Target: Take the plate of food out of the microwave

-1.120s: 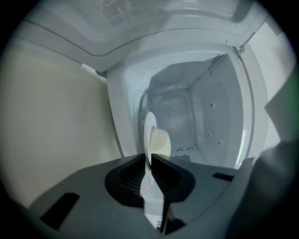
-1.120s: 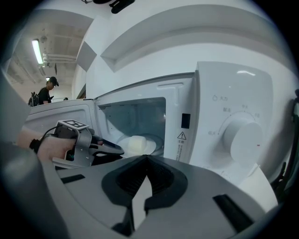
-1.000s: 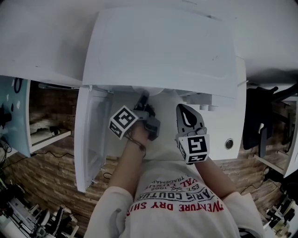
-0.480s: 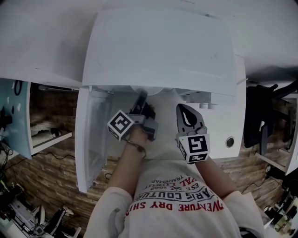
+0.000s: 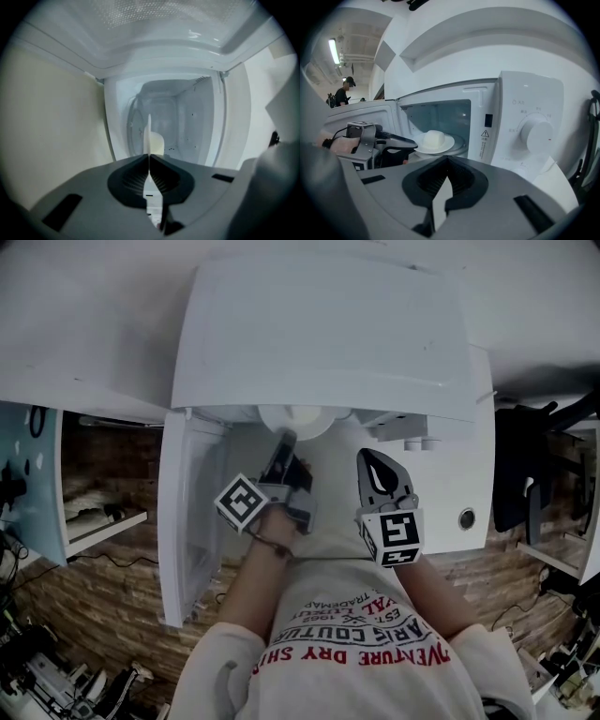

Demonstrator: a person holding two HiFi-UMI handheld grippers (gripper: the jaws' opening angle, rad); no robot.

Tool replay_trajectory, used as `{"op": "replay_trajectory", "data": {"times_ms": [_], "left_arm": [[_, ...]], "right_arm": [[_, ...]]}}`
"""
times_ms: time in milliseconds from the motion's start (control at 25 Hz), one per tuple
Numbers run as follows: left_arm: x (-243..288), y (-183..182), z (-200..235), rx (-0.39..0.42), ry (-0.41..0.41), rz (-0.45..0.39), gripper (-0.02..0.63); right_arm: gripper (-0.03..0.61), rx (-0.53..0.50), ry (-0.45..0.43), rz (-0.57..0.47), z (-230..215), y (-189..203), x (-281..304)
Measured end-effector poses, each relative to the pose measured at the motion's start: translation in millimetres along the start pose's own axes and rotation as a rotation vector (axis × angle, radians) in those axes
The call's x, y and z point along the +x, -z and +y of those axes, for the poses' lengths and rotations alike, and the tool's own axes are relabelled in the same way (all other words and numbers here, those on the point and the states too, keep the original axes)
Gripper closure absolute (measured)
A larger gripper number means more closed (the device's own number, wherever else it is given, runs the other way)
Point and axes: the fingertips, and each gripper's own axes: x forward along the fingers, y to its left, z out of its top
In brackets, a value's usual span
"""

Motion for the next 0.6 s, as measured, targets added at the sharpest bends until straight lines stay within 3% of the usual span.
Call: {"op": "replay_trajectory", "data": {"times_ms": [200,600], "left_arm": [[-22.2,17.4,-20.1,0.013,0.044,0.03,0.598],[-67.0,55.9,-48.2,0.033,0.048,0.039,0.598]], "right_arm": [[0.575,0.001,0.012,-0.027,2.9,-5.5,-9.7],[0.575,-0.01,-0.01,-0.084,4.5,-15.6,-48.5]]}}
